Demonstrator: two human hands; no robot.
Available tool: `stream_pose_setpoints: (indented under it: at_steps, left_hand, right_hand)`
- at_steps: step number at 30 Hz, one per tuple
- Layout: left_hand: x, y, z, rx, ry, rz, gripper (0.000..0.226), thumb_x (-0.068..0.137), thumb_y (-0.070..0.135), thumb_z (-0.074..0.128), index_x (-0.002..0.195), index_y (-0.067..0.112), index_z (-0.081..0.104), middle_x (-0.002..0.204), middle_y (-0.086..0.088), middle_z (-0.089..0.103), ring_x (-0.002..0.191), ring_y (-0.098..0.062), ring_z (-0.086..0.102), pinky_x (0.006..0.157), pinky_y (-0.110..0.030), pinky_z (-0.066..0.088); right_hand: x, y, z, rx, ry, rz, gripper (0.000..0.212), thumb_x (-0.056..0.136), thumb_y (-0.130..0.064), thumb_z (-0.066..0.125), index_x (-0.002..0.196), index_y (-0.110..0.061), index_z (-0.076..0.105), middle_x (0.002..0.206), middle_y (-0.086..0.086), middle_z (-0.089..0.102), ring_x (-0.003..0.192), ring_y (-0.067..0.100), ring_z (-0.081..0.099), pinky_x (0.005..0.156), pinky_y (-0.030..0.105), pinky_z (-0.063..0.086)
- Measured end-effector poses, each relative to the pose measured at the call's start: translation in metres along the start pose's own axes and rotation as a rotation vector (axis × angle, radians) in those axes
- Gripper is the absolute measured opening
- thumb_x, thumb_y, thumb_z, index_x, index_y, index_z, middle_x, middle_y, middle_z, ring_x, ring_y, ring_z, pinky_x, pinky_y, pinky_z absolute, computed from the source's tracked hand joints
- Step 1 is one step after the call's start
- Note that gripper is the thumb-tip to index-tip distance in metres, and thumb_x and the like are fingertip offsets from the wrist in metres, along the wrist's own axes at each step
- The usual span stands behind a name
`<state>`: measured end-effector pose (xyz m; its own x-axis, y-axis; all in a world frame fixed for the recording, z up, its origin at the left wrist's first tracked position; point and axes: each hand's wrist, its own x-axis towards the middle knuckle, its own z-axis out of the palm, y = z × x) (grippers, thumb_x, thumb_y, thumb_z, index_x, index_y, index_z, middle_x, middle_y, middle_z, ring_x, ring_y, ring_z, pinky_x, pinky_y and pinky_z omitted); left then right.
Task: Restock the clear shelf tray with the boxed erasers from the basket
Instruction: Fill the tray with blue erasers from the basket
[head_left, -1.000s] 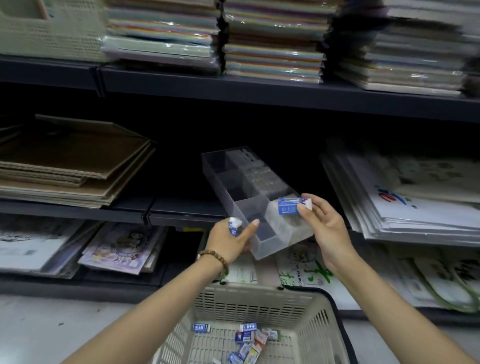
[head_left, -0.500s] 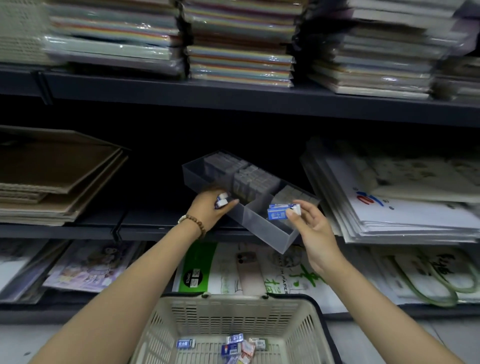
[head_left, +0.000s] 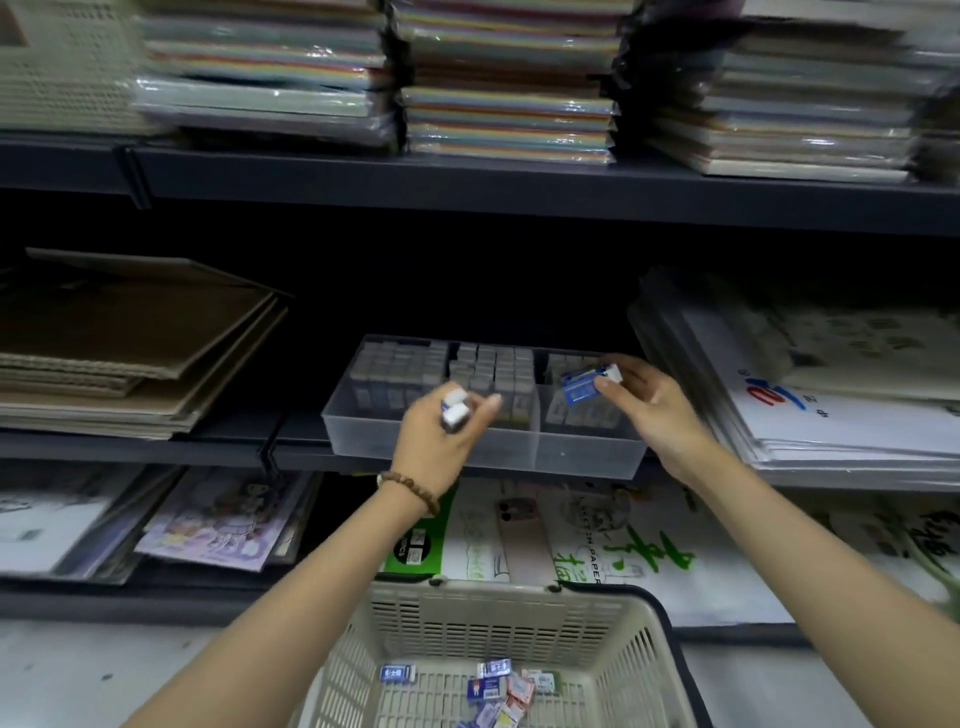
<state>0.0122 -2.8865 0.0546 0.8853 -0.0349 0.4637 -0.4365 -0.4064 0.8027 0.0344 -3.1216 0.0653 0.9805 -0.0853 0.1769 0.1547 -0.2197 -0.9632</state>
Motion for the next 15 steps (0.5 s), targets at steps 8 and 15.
stream_pose_setpoints:
  at_steps: [8, 15]
  left_hand:
    - [0.024, -0.055, -0.089, -0.083, 0.293, -0.546, 0.042, 0.083, 0.017, 0.070, 0.059, 0.015, 0.036, 0.056, -0.001, 0.038, 0.053, -0.013, 0.036, 0.060, -0.022, 0.034]
    - [0.009, -0.067, -0.097, -0.370, 0.213, -0.649, 0.029, 0.083, 0.019, 0.070, 0.065, 0.014, 0.048, 0.068, -0.003, 0.056, 0.067, -0.014, 0.058, 0.075, -0.034, 0.053]
  right_hand:
    - [-0.005, -0.036, 0.055, -0.031, -0.199, -0.163, 0.040, 0.089, -0.005, 0.058, 0.128, -0.002, 0.049, 0.118, 0.001, 0.056, 0.104, 0.004, 0.055, 0.085, 0.009, 0.044]
    - [0.026, -0.051, 0.127, -0.088, -0.395, -0.115, 0.033, 0.088, -0.008, 0.061, 0.120, -0.003, 0.054, 0.111, 0.004, 0.059, 0.104, 0.010, 0.055, 0.082, 0.011, 0.046]
